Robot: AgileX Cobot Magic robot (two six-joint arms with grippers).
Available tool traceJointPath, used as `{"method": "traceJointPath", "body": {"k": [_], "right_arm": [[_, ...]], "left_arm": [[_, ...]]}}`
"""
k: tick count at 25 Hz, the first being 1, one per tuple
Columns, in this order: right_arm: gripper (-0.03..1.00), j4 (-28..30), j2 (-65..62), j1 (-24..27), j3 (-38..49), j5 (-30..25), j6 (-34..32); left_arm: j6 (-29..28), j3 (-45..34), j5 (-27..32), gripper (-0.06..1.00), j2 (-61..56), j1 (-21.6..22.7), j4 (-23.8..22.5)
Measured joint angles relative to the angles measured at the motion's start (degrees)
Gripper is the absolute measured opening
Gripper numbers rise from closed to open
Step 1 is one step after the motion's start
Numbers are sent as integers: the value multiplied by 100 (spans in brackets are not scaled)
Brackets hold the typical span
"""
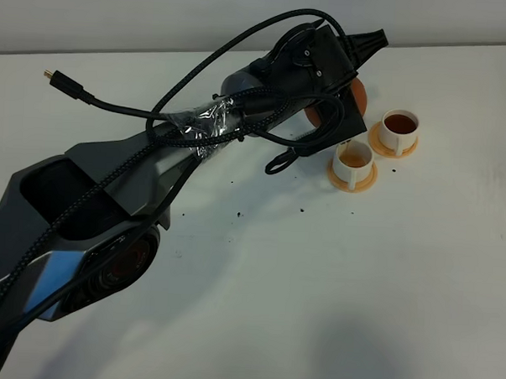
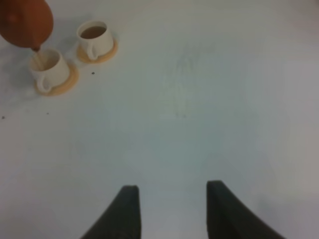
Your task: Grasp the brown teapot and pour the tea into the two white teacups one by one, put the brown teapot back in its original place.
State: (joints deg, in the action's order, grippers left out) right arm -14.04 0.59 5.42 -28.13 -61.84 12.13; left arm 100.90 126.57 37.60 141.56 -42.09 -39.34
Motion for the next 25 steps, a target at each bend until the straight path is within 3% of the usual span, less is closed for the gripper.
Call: {"method": "traceJointPath", "body": {"k": [25], "right_arm": [[31,0,0,0,0,0,0]], "left_arm": [[695,0,-277,11,0,-114,-100]]}}
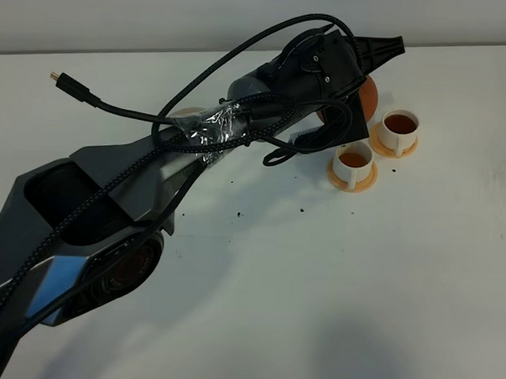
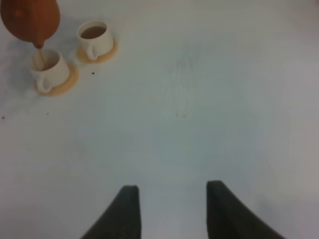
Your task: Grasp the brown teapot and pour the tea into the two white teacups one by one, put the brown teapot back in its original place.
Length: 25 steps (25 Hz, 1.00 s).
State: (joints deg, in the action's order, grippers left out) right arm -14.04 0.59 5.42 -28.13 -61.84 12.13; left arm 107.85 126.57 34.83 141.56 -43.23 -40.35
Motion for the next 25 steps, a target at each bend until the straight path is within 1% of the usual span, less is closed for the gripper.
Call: {"method": "traceJointPath", "body": {"k": [10,25], "right_arm": [[31,0,0,0,0,0,0],[31,0,0,0,0,0,0]], "left_arm": [[194,0,-247,11,0,-5,0],[509,0,-338,11,0,-9,-4]]}}
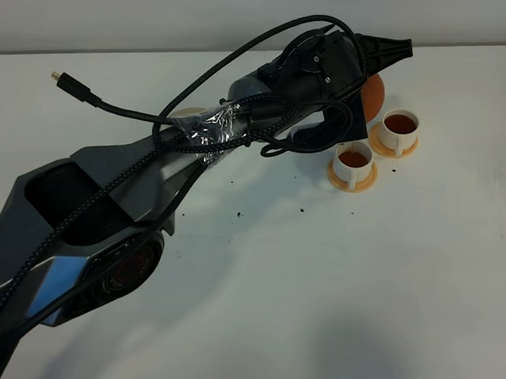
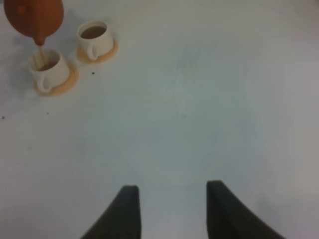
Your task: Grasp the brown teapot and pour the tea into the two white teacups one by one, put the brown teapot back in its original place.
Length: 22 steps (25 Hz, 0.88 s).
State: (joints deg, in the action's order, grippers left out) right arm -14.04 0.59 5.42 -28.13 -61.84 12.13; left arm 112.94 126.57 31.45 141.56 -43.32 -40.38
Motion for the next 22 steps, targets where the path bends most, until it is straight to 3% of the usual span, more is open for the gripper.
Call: {"method": "traceJointPath", "body": {"k": [22], "right_arm": [[31,0,0,0,0,0,-7]], "left_arm": [[289,0,-164,11,0,0,0]]}}
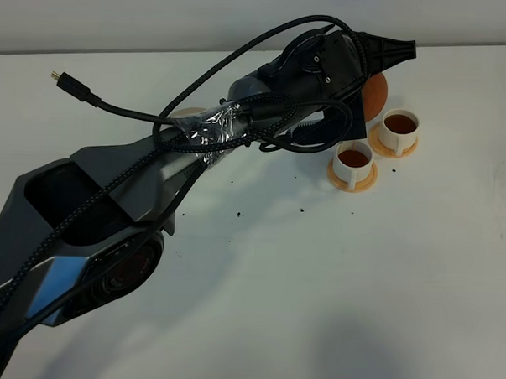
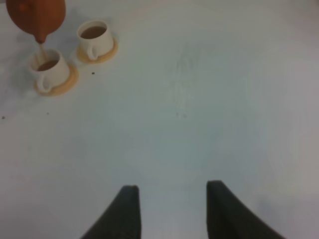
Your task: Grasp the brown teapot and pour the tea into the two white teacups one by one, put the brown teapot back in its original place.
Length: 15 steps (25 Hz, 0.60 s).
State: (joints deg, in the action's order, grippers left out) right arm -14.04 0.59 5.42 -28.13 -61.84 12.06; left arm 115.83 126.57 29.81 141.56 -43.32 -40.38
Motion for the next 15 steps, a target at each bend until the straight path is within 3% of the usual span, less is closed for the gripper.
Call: {"method": "traceJointPath", "body": {"k": [15], "right_arm": [[31,0,0,0,0,0,5]], "left_arm": [[275,0,-93,11,0,0,13]]}}
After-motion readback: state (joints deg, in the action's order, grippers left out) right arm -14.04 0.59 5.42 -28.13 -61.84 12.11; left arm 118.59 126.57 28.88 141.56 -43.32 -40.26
